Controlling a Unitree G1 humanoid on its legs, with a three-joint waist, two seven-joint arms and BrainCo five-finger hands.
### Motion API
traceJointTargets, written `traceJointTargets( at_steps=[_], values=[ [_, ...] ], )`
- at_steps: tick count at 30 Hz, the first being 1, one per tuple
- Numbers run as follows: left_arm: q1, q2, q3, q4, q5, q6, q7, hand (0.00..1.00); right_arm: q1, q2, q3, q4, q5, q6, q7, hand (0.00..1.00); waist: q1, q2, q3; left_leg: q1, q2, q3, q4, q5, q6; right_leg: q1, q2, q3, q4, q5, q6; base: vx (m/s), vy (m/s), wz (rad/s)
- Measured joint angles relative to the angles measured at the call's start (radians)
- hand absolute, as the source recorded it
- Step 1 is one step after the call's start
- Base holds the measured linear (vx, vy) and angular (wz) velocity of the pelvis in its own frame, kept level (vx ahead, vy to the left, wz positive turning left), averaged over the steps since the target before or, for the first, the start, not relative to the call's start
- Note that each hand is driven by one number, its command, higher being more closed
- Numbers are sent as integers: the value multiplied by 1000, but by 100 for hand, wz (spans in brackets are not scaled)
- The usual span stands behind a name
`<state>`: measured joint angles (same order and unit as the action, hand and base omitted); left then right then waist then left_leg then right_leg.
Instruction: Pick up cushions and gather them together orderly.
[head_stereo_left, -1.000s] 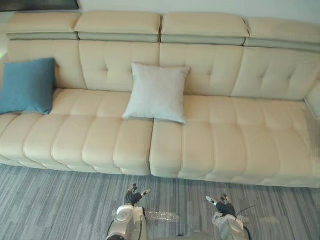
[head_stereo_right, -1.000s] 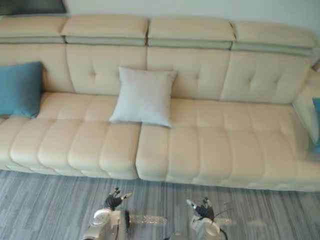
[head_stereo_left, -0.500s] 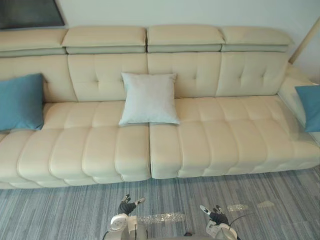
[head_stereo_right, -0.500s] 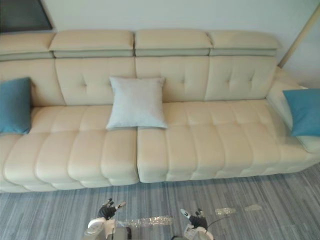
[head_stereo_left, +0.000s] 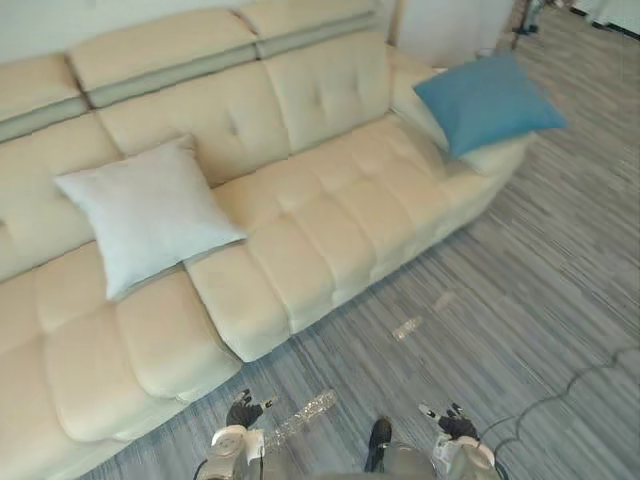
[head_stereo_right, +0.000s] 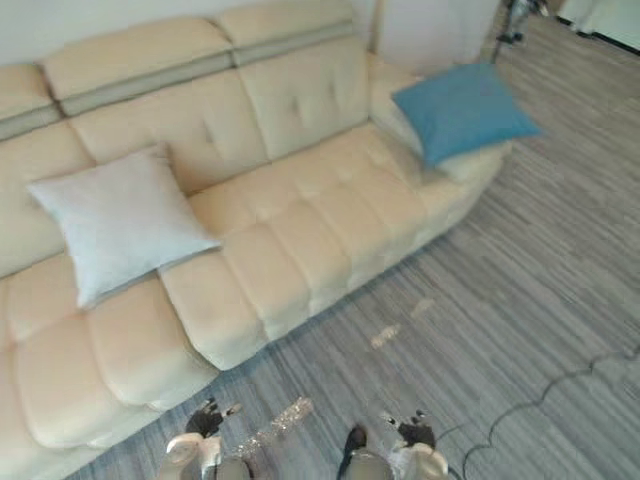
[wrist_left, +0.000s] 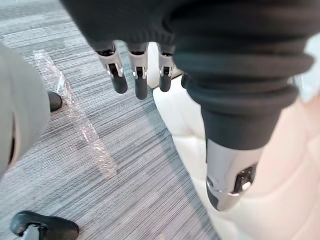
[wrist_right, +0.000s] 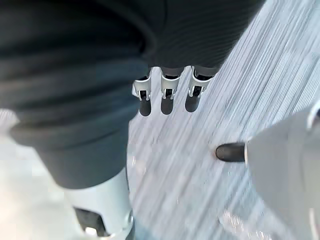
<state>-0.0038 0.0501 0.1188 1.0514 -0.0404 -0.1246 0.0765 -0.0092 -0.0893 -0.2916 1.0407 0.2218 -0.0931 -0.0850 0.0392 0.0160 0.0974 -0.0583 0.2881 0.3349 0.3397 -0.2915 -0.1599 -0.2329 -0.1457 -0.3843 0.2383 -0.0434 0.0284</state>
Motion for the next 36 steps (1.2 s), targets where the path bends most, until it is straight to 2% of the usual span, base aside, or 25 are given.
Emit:
traceJointTargets(
  at_steps=[2, 3, 5, 6, 7, 8, 9, 10, 12, 14, 15, 16, 17, 19, 20, 22, 23, 25, 27, 29, 30, 31, 32, 35, 36],
  values=[
    [19, 2, 0, 14, 0, 1, 0, 0, 15, 2, 13, 1, -26, 3, 6, 0, -5, 16, -7, 24, 55, 28, 37, 12, -39, 8, 51, 9, 6, -29, -19, 158, -148, -47],
    [17, 16, 0, 12, 0, 1, 1, 0, 14, 2, 24, 11, -26, 3, 9, 0, -11, 14, -5, -23, 80, -11, 147, 30, -12, 11, 63, 10, 10, -39, -26, 164, -186, -27],
    [18, 14, -1, 0, -2, 1, 1, 0, 22, -5, 31, 38, -26, 3, 13, 0, -15, 19, 10, -129, 103, -121, 377, 123, 200, 51, 87, 16, 7, -44, -39, 192, -235, -30],
    [27, 15, -5, 0, -2, 1, 2, 0, 35, -18, 43, 44, -25, 3, 13, 0, -13, 25, 22, -161, 107, -184, 495, 240, 287, 108, 110, 42, -11, -55, -56, 267, -222, -53],
    [35, 18, -18, -9, -9, -8, 3, 0, 37, -27, 45, 43, -24, 2, 10, 0, -6, 13, 32, -191, 93, -244, 577, 284, 236, 150, 119, 82, -28, -72, -75, 288, -185, -56],
    [34, 15, -30, -14, -9, -10, 3, 0, 34, -29, 44, 43, -24, 2, 7, 0, -4, 23, 36, -211, 66, -270, 610, 206, 178, 163, 124, 98, -33, -85, -90, 273, -96, -64],
    [31, 7, -51, -28, -11, -14, 1, 0, 27, -43, 35, 46, -23, 2, 0, 0, -4, 32, 41, -261, -11, -293, 619, 104, 161, 166, 127, 133, -36, -94, -102, 260, -62, -75],
    [30, 4, -68, -38, -12, -17, 1, 0, 19, -46, 22, 49, -23, 2, -2, 0, 1, 36, 51, -296, -95, -299, 564, 51, 149, 167, 127, 167, -41, -98, -107, 288, -54, -89],
    [27, -1, -73, -49, -20, -18, 1, 0, 3, -36, -6, 48, -23, 2, -6, 0, 16, 39, 72, -308, -240, -349, 296, 44, 124, 191, 134, 222, -62, -104, -106, 236, -21, -99],
    [27, -12, -73, -62, -34, -19, 0, 0, 8, -24, -30, 45, -23, 2, -13, 0, 24, 53, 81, -303, -315, -425, 12, 111, 84, 217, 159, 276, -74, -125, -102, 298, 23, -95],
    [29, -16, -71, -63, -43, -21, 0, 0, 8, -18, -32, 45, -23, 2, -14, 0, 27, 58, 84, -301, -318, -442, -50, 145, 84, 219, 170, 296, -74, -134, -98, 363, 70, -124],
    [37, -18, -59, -62, -54, -22, -1, 0, 15, 6, -39, 42, -23, 3, -15, 0, 40, 52, 80, -284, -312, -450, -59, 229, 90, 232, 183, 350, -67, -158, -90, 275, 67, -107],
    [40, -16, -58, -60, -60, -21, -2, 0, 22, 21, -39, 34, -23, 3, -15, 0, 41, 53, 67, -282, -317, -443, -42, 243, 110, 238, 182, 376, -64, -176, -82, 391, 94, -121],
    [48, -10, -46, -75, -64, -20, -4, 0, 53, 57, -39, -7, -25, 3, -14, 0, 50, 21, 51, -289, -311, -367, 28, 190, 146, 236, 157, 414, -7, -232, -60, 442, 97, -95],
    [53, -7, -30, -90, -73, -20, -3, 0, 68, 70, -41, -13, -25, 4, -13, 0, 73, -8, 45, -268, -311, -301, 64, 141, 153, 210, 120, 413, 93, -270, -17, 462, 93, -108],
    [57, -7, -22, -89, -80, -17, -2, 0, 78, 80, -39, -36, -25, 6, -12, 0, 76, -17, 39, -220, -314, -259, 102, 81, 184, 147, 93, 383, 307, -286, 30, 437, 94, -92],
    [54, -7, -27, -89, -81, -16, -1, 0, 75, 85, -39, -56, -25, 3, -10, 0, 66, -17, 41, -183, -315, -250, 116, 38, 191, 58, 71, 358, 518, -258, 82, 413, 87, -41],
    [46, -1, -64, -88, -88, -15, 0, 0, 71, 83, -39, -61, -25, 3, -7, 0, 54, -20, 39, -121, -313, -244, 119, 6, 193, -16, 29, 293, 687, -268, 71, 451, 48, -6],
    [34, -7, -72, -88, -100, -15, 3, 0, 67, 84, -37, -59, -25, 4, -1, 0, 51, -20, 40, -32, -297, -230, 70, 1, 187, -49, -5, 221, 629, -298, 49, 455, -43, -5],
    [35, -4, -69, -87, -100, -17, 6, 0, 39, 80, -31, -44, -25, 1, 4, 0, 46, -3, 38, 37, -253, -226, 19, -8, 167, -85, 17, 191, 444, -291, 45, 364, -98, -17],
    [36, 2, -70, -87, -100, -17, 7, 0, 25, 73, -16, -32, -26, 2, 4, 0, 42, -1, 36, 50, -238, -228, 6, -11, 150, -103, 35, 199, 331, -255, 39, 504, -182, 3],
    [38, 17, -79, -84, -100, -17, 7, 0, 22, 68, -1, -24, -27, 1, 4, 0, 30, -15, 28, 63, -239, -241, -10, -21, 124, -107, 45, 218, 170, -146, 25, 444, -184, 24],
    [40, 24, -77, -76, -100, -17, 6, 0, 27, 66, 1, -10, -27, 1, 4, 0, 20, -34, 18, 69, -247, -261, -1, -37, 104, -115, 44, 239, 140, -35, -8, 573, -264, 38],
    [51, -7, -61, -47, -99, -17, 7, 0, 28, 30, -2, 16, -27, 4, 4, 0, 17, 32, 2, 21, -188, -321, 156, -43, 74, -81, 106, 225, 149, -76, -50, 458, -213, 1],
    [53, -38, -28, -47, -99, -15, 6, 0, 34, 8, -3, 3, -26, 4, 2, 0, 14, 65, 24, -66, -164, -350, 396, 30, 95, -25, 133, 207, 131, -95, -69, 551, -249, -11]
  ],
)
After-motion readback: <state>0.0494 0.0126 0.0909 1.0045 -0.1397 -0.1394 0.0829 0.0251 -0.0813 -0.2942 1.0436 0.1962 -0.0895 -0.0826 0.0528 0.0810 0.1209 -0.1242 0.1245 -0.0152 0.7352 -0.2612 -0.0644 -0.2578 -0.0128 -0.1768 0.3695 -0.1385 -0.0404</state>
